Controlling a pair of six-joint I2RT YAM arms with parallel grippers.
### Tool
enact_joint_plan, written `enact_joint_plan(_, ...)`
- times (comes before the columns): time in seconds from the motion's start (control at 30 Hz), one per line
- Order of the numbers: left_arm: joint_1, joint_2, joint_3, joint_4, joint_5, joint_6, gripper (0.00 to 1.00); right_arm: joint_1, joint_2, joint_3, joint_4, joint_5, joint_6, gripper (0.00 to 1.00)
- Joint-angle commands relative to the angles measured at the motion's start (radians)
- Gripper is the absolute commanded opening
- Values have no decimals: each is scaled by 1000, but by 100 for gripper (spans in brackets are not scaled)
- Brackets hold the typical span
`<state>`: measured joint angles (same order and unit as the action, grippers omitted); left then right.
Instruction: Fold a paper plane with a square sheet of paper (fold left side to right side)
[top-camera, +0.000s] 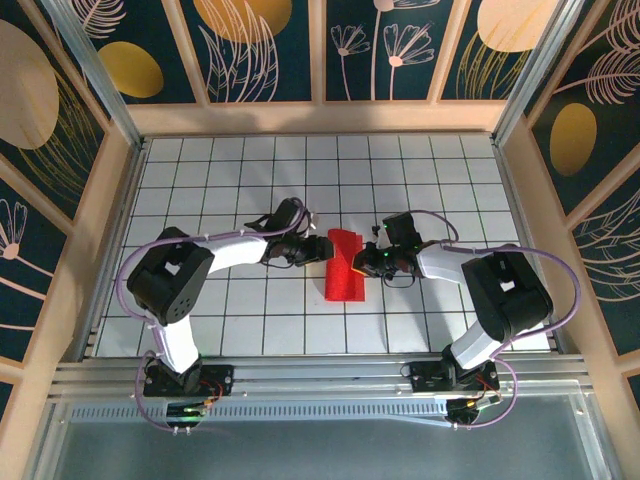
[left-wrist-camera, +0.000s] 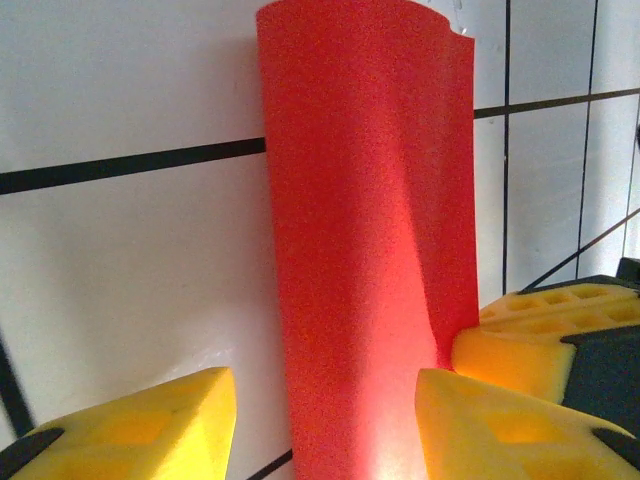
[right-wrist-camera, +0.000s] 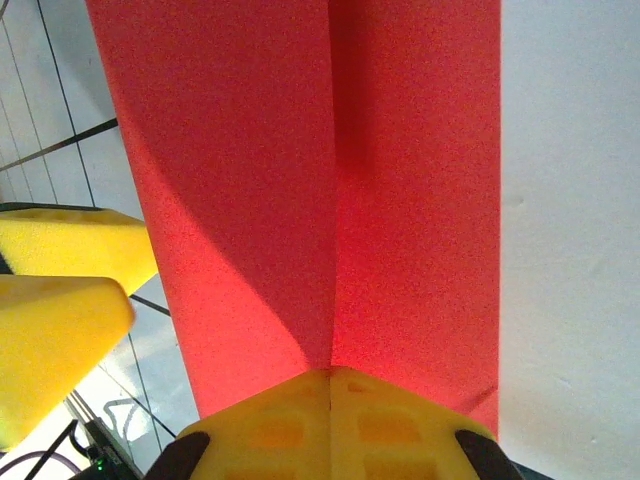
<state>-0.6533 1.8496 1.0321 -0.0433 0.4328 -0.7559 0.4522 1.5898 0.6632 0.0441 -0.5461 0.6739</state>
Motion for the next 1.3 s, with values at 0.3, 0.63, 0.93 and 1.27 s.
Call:
enact_joint_plan(0.3, -26, 97, 97, -68, -36, -1, 47, -2, -24, 29, -48, 34, -36, 0)
enact_joint_plan(0.63, -50, 143, 127, -135, -84, -26, 42, -7, -36, 43, -114, 58, -69, 14)
enact_joint_plan(0.93, -87, 162, 148, -175, -141, -71, 42, -93, -199, 33, -252, 178, -122, 48)
enact_joint_plan(1.27, -142, 225, 232, -262, -226, -111, 44, -167, -307, -28, -271, 210, -128, 52)
